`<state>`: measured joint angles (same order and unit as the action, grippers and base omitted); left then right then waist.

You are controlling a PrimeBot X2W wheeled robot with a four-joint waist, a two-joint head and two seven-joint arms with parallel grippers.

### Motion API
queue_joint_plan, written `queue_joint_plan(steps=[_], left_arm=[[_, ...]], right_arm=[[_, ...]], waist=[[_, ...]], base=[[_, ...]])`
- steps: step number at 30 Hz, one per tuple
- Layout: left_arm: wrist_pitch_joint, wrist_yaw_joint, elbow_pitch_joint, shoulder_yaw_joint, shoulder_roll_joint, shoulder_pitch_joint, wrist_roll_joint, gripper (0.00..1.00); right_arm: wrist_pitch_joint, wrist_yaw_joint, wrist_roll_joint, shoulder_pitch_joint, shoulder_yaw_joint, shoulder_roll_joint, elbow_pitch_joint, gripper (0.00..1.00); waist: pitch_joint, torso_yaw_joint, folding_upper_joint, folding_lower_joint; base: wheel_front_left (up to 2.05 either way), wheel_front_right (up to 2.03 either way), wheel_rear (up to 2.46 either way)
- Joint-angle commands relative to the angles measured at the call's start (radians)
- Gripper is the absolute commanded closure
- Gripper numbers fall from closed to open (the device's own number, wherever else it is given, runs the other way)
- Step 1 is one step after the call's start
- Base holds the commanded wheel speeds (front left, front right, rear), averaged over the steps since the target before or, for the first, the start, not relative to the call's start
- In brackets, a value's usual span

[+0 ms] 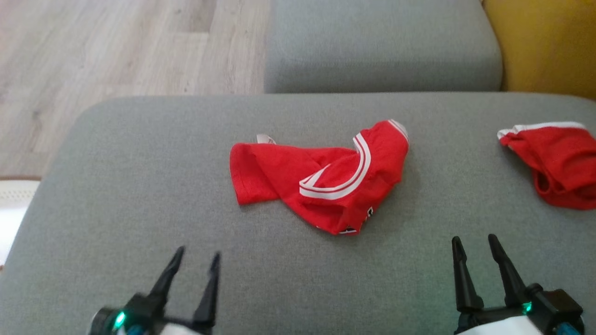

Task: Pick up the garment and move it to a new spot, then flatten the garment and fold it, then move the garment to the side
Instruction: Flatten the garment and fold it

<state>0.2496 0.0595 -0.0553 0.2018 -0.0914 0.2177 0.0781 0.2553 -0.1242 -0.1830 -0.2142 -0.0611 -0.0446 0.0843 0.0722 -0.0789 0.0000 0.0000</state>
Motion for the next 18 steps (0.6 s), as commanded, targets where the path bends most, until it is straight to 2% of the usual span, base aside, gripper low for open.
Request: queue_joint_plan(steps=[1,8,12,18], left_arm=[[0.012,0.012,0.018,-0.012,0.005,-0.104,-0.009,0.0],[-0.011,0.059,-0.196,0.139,0.023,-0.364,-0.004,0.0],[-0.029,0.068,-0.325,0.223,0.032,-0.536,0.017,0.0],[-0.078,0.07,-0.536,0.298,0.036,-0.724,0.055,0.0]], right_arm=[[0.006,-0.007,0.01,0.06,-0.018,-0.006,-0.039,0.0],[0.006,-0.007,0.042,0.117,-0.015,-0.011,-0.058,0.0],[0.006,-0.007,0.049,0.161,-0.021,-0.015,-0.069,0.0],[0.006,-0.007,0.056,0.219,-0.033,-0.015,-0.08,0.0]], waist=[[-0.027,0.011,0.0,0.0],[-0.148,0.045,0.0,0.0],[-0.217,0.067,0.0,0.0],[-0.293,0.109,0.0,0.0]], base=[[0.0,0.0,0.0],[0.0,0.0,0.0],[0.0,0.0,0.0],[0.0,0.0,0.0]])
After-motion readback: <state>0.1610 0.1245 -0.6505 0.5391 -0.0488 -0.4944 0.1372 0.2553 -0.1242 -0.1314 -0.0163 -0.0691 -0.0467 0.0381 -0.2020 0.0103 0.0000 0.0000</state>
